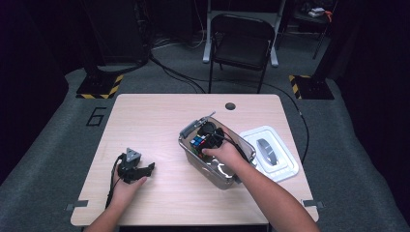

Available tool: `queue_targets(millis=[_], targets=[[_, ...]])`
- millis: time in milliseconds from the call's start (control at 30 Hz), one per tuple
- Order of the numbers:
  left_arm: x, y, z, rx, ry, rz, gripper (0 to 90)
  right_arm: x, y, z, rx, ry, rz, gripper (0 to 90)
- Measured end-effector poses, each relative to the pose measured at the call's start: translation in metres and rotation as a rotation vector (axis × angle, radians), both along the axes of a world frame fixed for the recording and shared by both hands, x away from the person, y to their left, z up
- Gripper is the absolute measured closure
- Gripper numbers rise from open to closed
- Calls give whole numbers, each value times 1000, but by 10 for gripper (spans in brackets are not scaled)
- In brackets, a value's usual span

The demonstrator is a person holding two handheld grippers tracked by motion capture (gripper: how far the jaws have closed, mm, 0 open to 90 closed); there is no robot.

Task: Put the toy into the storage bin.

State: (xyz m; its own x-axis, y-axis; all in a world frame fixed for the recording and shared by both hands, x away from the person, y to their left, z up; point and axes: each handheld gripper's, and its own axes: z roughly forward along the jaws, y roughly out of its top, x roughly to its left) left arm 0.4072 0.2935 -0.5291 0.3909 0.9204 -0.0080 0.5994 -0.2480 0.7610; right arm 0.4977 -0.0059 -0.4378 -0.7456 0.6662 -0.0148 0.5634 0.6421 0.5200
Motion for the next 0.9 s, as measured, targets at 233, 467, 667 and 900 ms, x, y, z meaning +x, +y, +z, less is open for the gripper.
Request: queue_targets(millis=[233, 467, 667, 900], targets=[[0, 0, 0, 1, 0, 0, 307, 0, 0, 0, 0, 10, -7, 338], [0, 0, 0, 0, 0, 0, 305, 0, 0, 2, 14, -10, -15, 310], [0, 0, 0, 1, 0, -1, 305, -1, -4, 7, 28, -21, -22, 301], [0, 0, 0, 2, 0, -1, 305, -11, -7, 16, 32, -39, 3, 300]])
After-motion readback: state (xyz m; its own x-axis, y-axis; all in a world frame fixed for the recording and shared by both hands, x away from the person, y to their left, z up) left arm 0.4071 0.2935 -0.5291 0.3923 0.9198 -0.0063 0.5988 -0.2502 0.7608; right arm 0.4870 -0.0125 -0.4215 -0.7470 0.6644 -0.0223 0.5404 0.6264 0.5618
